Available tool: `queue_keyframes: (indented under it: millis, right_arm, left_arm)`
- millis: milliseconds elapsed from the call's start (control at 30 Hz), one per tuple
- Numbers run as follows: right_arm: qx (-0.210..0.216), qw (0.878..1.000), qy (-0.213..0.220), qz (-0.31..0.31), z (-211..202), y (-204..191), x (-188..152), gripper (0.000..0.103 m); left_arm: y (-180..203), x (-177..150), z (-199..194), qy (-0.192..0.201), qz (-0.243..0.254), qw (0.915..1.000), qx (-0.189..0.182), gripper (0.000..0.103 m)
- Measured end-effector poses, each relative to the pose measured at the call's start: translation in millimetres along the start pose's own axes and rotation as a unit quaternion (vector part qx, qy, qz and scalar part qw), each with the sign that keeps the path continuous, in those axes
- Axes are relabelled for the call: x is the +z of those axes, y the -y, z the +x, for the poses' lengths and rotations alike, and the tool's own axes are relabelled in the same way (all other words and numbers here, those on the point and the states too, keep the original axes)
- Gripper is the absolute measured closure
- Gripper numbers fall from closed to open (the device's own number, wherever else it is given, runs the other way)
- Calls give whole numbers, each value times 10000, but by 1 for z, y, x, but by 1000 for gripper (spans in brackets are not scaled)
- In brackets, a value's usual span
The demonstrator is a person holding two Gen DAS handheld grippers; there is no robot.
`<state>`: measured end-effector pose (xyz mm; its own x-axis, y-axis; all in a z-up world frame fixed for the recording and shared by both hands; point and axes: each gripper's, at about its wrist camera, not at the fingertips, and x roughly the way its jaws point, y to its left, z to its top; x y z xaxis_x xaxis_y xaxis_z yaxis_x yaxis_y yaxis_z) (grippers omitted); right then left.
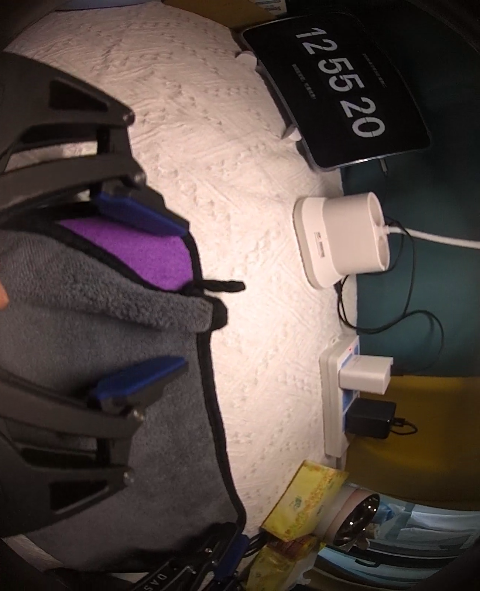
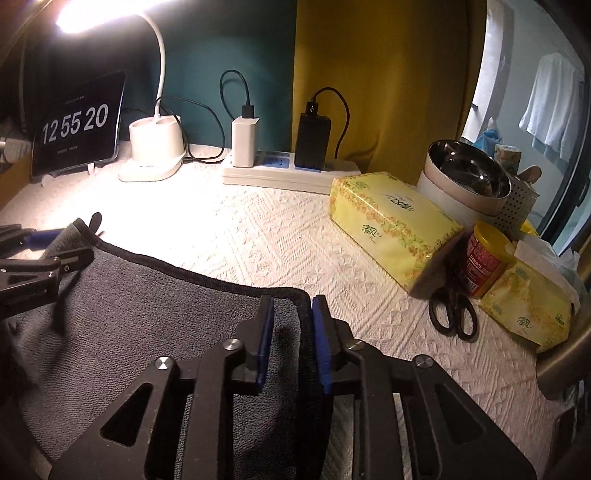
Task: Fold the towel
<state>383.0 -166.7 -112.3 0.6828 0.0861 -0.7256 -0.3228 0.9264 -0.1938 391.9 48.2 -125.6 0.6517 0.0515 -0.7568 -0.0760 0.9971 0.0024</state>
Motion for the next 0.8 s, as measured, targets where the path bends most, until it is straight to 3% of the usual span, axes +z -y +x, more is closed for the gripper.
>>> queue_keyframes:
  millis: [167,467,800]
  right_arm:
    - [-118,9997,199,10,-17,3,-2,55]
    - [-101,9995,305,59,-45,1,-6,47]
    - [14,9989,474,25,-80,-14,-9,47]
  left_arm:
    - [3,1,-17,179,53,9998,19,24]
    - [9,-6,-48,325,14,9995,-43,23]
    - [11,-22,-82,420,-38,9990,-155,23]
